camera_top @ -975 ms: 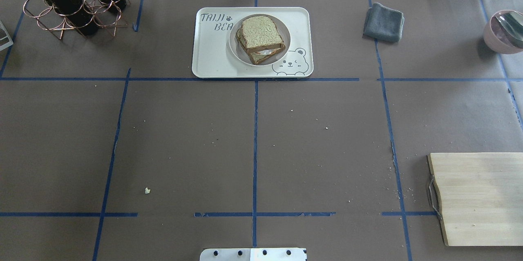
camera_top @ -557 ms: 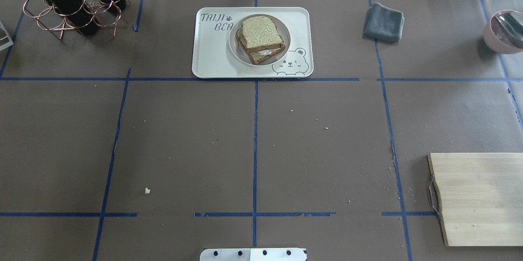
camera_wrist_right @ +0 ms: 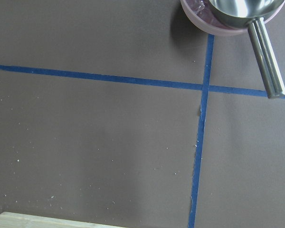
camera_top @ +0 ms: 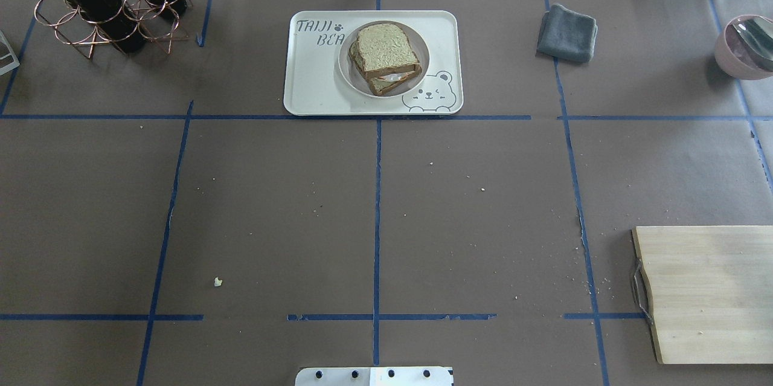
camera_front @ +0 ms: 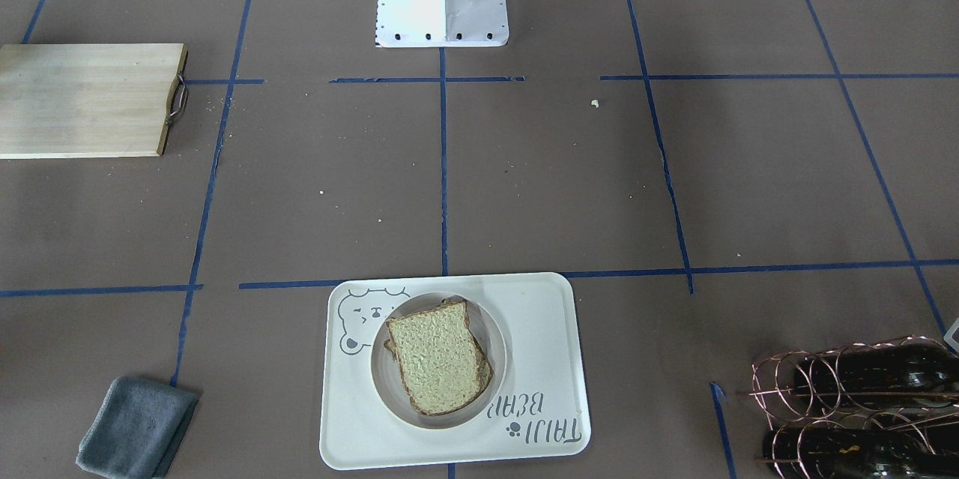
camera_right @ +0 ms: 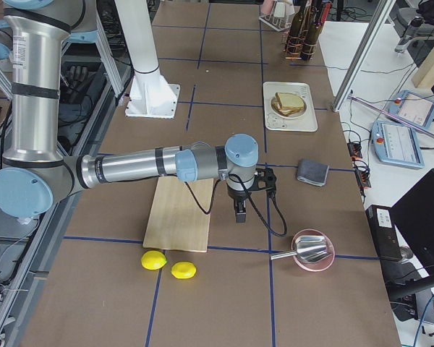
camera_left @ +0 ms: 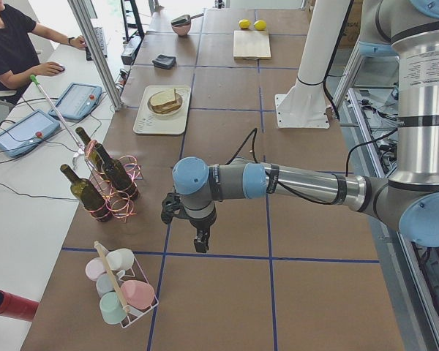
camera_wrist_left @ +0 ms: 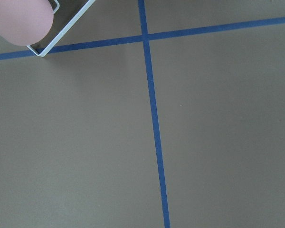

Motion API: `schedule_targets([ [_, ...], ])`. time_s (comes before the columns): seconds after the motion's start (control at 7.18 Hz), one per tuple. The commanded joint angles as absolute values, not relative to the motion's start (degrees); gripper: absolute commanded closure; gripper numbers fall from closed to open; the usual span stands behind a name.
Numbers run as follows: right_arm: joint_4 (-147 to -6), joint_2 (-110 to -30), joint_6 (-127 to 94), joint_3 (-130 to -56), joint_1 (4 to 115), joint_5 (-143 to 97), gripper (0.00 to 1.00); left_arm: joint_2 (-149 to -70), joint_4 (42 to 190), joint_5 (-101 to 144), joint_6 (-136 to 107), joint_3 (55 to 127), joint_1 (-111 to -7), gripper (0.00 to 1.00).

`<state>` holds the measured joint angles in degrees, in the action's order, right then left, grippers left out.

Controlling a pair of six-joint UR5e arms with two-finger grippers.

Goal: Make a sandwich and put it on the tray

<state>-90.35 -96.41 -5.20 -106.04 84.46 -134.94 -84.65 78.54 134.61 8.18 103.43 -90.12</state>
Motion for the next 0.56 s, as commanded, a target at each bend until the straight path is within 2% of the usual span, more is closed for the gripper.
schedule_targets([
  [0.0,-90.35,-96.42,-5.27,-106.0,84.38,-134.3,0.0,-84.29,83.39,134.56,6.24,102.84,-90.18,0.0],
  [0.42,-90.35,-96.42,-5.36,-106.0,84.38,-134.38,0.0,-83.85,83.5,134.56,6.15,103.01,-90.26,0.0],
])
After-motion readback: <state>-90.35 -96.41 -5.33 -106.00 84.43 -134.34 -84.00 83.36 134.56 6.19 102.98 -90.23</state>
